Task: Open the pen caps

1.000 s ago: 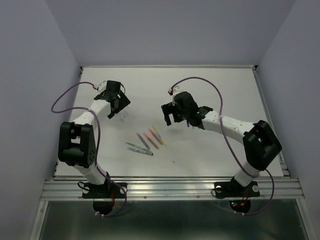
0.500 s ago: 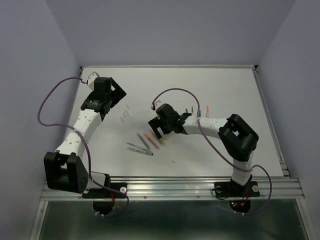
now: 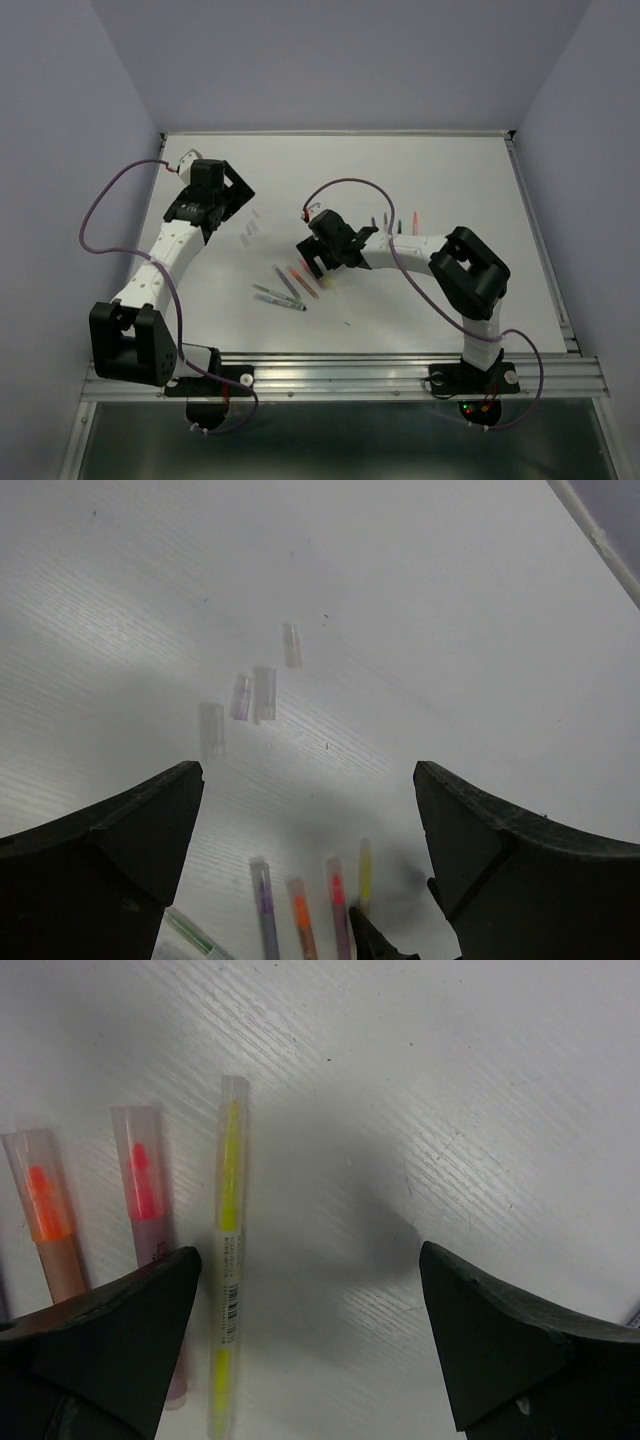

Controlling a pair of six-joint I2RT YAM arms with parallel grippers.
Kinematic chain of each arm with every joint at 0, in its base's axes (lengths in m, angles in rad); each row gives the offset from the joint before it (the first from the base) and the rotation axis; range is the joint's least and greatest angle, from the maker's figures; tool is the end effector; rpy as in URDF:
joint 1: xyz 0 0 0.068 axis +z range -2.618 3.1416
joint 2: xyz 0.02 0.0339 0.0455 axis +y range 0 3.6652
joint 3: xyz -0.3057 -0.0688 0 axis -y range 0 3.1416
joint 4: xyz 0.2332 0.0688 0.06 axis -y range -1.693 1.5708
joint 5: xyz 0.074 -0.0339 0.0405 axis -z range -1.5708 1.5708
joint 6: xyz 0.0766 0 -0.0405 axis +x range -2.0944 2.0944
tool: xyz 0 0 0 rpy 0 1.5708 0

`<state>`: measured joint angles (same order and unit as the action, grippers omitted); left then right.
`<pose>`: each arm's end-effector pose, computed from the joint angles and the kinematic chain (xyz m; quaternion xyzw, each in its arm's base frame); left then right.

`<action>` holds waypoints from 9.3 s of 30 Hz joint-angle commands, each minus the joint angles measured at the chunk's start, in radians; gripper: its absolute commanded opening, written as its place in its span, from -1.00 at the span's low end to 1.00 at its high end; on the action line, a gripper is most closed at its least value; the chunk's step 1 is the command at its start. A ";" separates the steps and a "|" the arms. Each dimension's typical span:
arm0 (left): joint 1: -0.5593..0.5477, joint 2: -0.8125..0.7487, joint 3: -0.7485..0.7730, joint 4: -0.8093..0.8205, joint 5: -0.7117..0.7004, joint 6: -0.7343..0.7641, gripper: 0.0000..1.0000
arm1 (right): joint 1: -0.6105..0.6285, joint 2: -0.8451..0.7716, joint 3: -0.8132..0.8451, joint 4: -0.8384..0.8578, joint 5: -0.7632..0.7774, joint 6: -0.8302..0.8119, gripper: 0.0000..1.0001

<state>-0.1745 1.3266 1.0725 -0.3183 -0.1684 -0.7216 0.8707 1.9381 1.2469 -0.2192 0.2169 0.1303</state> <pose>0.3100 -0.0416 0.3286 -0.2751 0.8315 -0.1401 0.4619 0.2954 0.3251 0.1789 -0.3075 0.8894 0.0648 0.3319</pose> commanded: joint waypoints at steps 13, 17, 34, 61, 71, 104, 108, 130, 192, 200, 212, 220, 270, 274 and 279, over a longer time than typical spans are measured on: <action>-0.040 0.037 0.010 0.074 0.136 0.031 0.98 | 0.021 -0.027 -0.103 -0.011 0.032 0.118 -0.75; -0.088 0.059 0.027 0.087 0.164 0.047 0.98 | 0.021 -0.047 -0.083 0.003 0.072 0.079 -0.99; -0.273 0.114 0.056 0.203 0.337 -0.012 0.94 | -0.001 -0.332 -0.083 0.146 -0.021 0.063 -0.99; -0.349 0.155 0.075 0.214 0.316 -0.035 -0.41 | -0.019 -0.323 0.016 0.142 -0.027 0.072 -0.99; -0.350 0.163 0.087 0.219 0.281 -0.068 -1.00 | -0.019 -0.323 -0.018 0.129 -0.125 0.032 -0.99; -0.253 0.237 0.282 0.255 -0.025 -0.277 -1.00 | -0.019 -0.567 -0.451 0.121 -0.551 0.244 -0.99; -0.256 0.221 0.265 0.272 0.027 -0.257 -1.00 | -0.019 -0.553 -0.434 0.144 -0.496 0.239 -0.99; -0.382 0.200 0.247 0.294 0.142 -0.200 -1.00 | -0.019 -0.429 -0.173 0.150 -0.109 0.106 -0.71; -0.138 0.214 0.275 0.119 -0.100 0.044 -1.00 | 0.014 -0.573 -0.353 0.027 -0.064 0.247 -0.99; -0.138 0.194 0.070 0.091 -0.085 0.024 -1.00 | -0.136 -0.397 -0.264 0.027 0.079 0.276 -0.95; -0.140 0.345 0.086 0.016 -0.135 0.021 -1.00 | -0.177 -0.217 -0.187 0.021 0.130 0.267 -0.71; -0.138 0.399 0.087 0.010 -0.131 0.005 -0.91 | -0.177 -0.240 -0.198 0.007 0.141 0.275 -0.30; -0.146 0.092 0.064 -0.025 -0.109 0.030 0.98 | -0.003 -0.229 -0.081 0.014 -0.064 0.035 1.00; -0.146 0.039 0.044 -0.021 -0.108 0.022 0.98 | 0.017 -0.147 -0.026 0.014 -0.047 0.029 1.00; -0.146 0.033 0.035 -0.019 -0.106 0.019 0.98 | 0.037 -0.081 0.009 -0.006 -0.011 0.023 1.00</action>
<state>-0.3141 1.3724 1.1297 -0.3340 -0.2600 -0.7113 0.8970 1.8313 1.2003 -0.2260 0.1555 0.1734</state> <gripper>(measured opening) 0.986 0.998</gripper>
